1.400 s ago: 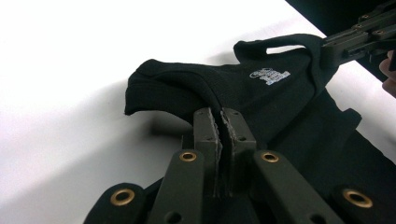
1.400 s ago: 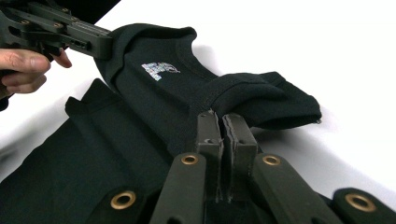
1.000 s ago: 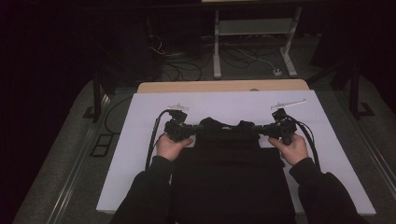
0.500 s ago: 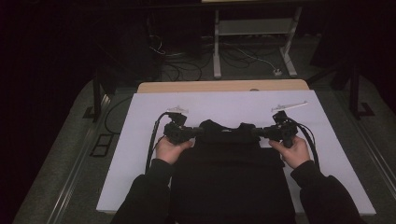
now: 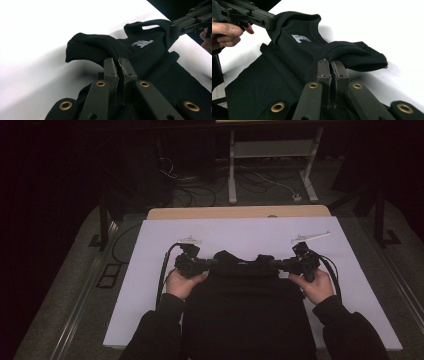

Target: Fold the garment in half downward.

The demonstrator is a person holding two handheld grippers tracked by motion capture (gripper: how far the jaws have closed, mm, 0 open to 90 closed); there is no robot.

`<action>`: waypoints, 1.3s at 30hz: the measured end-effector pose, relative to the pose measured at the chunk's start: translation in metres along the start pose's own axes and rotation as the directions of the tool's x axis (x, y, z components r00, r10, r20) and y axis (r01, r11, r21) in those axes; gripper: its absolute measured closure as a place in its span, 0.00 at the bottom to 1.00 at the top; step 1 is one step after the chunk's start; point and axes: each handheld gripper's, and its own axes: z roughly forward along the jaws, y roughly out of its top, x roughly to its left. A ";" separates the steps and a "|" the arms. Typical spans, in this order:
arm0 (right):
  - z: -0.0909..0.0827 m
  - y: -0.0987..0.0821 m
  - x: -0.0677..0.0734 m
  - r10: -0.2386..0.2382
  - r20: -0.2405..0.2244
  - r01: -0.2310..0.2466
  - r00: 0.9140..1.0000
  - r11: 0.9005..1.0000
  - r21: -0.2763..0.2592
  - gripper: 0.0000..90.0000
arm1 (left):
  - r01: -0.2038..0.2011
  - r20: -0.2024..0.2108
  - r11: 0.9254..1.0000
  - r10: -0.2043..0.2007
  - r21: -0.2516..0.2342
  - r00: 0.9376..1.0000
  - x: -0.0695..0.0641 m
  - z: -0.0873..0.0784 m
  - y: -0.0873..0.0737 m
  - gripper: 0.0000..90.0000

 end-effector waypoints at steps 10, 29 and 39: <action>-0.003 -0.006 0.010 -0.017 -0.007 0.017 1.000 1.000 0.009 0.94 | 0.002 0.004 1.000 -0.002 0.003 1.000 -0.006 -0.005 -0.008 0.94; -0.004 -0.027 0.025 -0.031 -0.034 0.033 0.999 0.996 0.079 0.94 | 0.006 0.023 0.999 -0.007 0.049 1.000 -0.019 -0.011 -0.036 0.94; -0.006 -0.042 0.036 -0.032 -0.070 0.041 0.997 0.992 0.118 0.94 | -0.015 0.043 0.995 0.011 0.094 0.999 -0.029 -0.014 -0.050 0.94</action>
